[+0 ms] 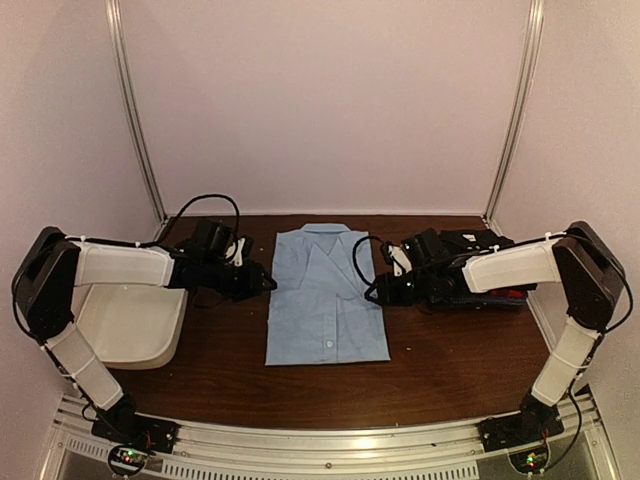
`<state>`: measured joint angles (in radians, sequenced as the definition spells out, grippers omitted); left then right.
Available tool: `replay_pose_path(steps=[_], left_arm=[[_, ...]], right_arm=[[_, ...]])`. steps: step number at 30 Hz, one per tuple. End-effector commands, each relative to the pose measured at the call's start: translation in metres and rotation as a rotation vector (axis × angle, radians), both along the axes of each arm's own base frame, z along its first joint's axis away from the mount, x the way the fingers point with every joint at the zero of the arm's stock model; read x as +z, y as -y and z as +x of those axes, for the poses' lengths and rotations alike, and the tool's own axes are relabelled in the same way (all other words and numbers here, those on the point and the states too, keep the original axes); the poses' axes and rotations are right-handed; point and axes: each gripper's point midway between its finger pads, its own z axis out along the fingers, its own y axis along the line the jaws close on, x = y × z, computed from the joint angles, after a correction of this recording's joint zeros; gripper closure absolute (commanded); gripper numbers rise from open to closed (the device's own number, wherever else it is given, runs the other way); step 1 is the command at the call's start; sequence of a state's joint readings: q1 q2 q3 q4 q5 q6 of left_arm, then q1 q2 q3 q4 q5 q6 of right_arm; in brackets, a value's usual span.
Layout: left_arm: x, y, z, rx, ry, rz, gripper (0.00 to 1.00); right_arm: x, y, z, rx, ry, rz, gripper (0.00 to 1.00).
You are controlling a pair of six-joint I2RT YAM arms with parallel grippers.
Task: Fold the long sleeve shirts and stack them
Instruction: Fold the rectangle-folded shirt at the center of the board.
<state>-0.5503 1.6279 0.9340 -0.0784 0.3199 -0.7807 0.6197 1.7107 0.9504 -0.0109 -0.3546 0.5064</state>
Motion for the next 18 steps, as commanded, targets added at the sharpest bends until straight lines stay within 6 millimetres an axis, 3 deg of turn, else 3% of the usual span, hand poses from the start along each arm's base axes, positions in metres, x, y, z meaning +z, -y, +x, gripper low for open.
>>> replay_pose_path(steps=[1,9,13,18], left_arm=[[-0.005,0.005,0.008,-0.033,0.005,0.018,0.51],[-0.021,0.015,0.021,-0.054,-0.023,0.035,0.52],[-0.03,0.021,0.025,-0.067,-0.041,0.037,0.53],[-0.03,0.025,0.029,-0.078,-0.039,0.031,0.64]], right_arm=[[-0.008,-0.003,0.016,0.011,0.007,-0.014,0.54],[-0.013,-0.009,0.027,0.01,0.006,-0.017,0.57],[-0.015,-0.01,0.029,0.015,0.005,-0.023,0.68],[-0.015,-0.009,0.031,0.016,0.01,-0.041,0.84]])
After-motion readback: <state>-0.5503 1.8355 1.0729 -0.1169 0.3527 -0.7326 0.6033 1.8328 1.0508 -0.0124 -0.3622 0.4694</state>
